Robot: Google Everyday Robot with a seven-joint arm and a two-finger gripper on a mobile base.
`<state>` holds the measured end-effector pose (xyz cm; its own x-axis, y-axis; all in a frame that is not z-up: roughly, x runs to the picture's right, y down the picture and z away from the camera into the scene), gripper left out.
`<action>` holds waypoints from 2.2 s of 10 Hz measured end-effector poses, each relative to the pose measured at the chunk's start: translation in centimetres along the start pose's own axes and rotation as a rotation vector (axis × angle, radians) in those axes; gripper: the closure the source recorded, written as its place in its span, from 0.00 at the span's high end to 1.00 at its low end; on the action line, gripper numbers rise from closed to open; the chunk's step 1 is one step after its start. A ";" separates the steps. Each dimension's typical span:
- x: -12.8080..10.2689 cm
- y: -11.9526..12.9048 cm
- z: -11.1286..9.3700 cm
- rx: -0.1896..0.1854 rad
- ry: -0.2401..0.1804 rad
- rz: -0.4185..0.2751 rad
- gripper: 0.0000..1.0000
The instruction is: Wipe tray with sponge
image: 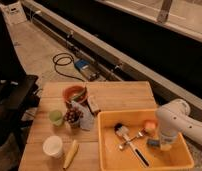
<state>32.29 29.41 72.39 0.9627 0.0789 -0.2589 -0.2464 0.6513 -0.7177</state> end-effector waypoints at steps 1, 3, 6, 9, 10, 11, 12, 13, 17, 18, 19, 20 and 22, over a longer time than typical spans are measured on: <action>-1.3 0.4 0.0 -0.007 -0.017 -0.025 0.00; -3.3 1.5 0.1 -0.029 -0.041 -0.079 0.00; -3.8 3.3 -0.1 -0.057 -0.033 -0.100 0.00; -0.5 1.9 0.2 -0.064 0.005 -0.038 0.00; 0.5 1.0 0.2 -0.063 0.011 -0.029 0.00; 0.9 0.4 0.1 -0.061 0.010 -0.029 0.00; 1.0 0.0 0.0 -0.062 0.003 -0.030 0.00; 0.7 -0.1 -0.1 -0.064 -0.005 -0.036 0.00; -4.1 2.5 -0.4 -0.119 -0.046 -0.102 0.00; -4.4 3.0 -0.4 -0.127 -0.043 -0.105 0.00; -4.5 3.4 -0.3 -0.127 -0.031 -0.105 0.00; -4.3 3.4 -0.3 -0.121 -0.015 -0.105 0.00; -2.1 2.4 0.0 -0.095 0.042 -0.073 0.00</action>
<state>29.65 30.77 71.21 0.9735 0.0011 -0.2287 -0.1869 0.5796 -0.7931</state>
